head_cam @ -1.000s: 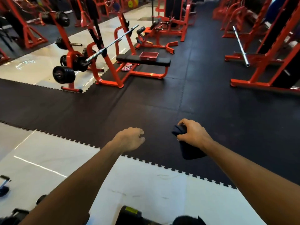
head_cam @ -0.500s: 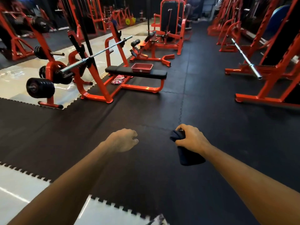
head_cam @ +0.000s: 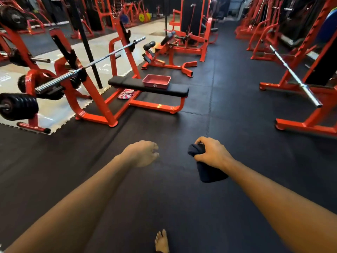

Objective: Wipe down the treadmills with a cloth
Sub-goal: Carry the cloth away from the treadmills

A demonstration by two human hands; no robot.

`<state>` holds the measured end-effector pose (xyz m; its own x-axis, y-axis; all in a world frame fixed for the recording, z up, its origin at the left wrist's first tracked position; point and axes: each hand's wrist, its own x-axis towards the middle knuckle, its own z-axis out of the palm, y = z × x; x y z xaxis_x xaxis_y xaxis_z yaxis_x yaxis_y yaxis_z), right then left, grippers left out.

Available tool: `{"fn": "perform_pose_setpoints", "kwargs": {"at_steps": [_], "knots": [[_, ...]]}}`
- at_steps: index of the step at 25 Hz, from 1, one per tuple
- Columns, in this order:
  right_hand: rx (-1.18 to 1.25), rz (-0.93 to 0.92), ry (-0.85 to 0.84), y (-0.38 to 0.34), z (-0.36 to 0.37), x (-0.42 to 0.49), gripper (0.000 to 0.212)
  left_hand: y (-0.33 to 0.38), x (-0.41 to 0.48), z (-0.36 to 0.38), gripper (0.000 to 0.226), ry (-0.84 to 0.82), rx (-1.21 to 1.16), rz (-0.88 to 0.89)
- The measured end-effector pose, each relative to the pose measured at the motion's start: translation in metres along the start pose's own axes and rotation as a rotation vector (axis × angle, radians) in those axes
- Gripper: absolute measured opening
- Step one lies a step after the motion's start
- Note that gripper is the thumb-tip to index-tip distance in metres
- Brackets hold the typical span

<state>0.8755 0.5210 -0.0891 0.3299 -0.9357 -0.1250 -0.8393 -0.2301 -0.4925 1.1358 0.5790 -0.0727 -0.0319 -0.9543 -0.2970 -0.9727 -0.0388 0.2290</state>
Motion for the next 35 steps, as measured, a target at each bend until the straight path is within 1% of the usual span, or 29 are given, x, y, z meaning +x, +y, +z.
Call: {"fn": "perform_pose_setpoints", "kwargs": {"at_steps": [3, 5, 7, 10, 15, 18, 21, 25, 30, 35], "knots": [[0.004, 0.019, -0.006, -0.017, -0.007, 0.107, 0.034, -0.037, 0.096, -0.037, 0.044, -0.021, 0.005, -0.032], [0.034, 0.015, 0.016, -0.030, -0.024, 0.176, 0.033, -0.060, 0.162, -0.072, 0.044, -0.002, -0.001, -0.045], [0.043, 0.015, 0.014, -0.037, -0.038, 0.236, 0.034, -0.075, 0.216, -0.098, 0.044, -0.020, 0.003, -0.037], [0.040, 0.034, 0.010, -0.030, -0.051, 0.330, 0.035, -0.094, 0.302, -0.130, 0.044, -0.037, 0.020, -0.027], [0.062, -0.003, 0.028, -0.011, -0.062, 0.519, 0.034, -0.137, 0.479, -0.178, 0.045, -0.043, 0.030, -0.056], [0.062, -0.005, -0.016, -0.012, -0.086, 0.623, 0.037, -0.154, 0.568, -0.219, 0.045, -0.040, 0.024, -0.062], [0.054, -0.011, -0.018, -0.026, -0.107, 0.734, 0.039, -0.178, 0.655, -0.264, 0.045, -0.035, -0.030, -0.097], [0.043, -0.038, -0.066, -0.046, -0.105, 0.869, 0.040, -0.229, 0.761, -0.299, 0.042, -0.030, -0.025, -0.125], [0.038, -0.046, -0.092, -0.075, -0.079, 1.057, 0.041, -0.316, 0.919, -0.343, 0.032, -0.023, 0.004, -0.087], [0.075, 0.010, -0.099, -0.107, -0.078, 1.213, 0.042, -0.389, 1.062, -0.406, 0.040, -0.023, 0.022, -0.066]]}}
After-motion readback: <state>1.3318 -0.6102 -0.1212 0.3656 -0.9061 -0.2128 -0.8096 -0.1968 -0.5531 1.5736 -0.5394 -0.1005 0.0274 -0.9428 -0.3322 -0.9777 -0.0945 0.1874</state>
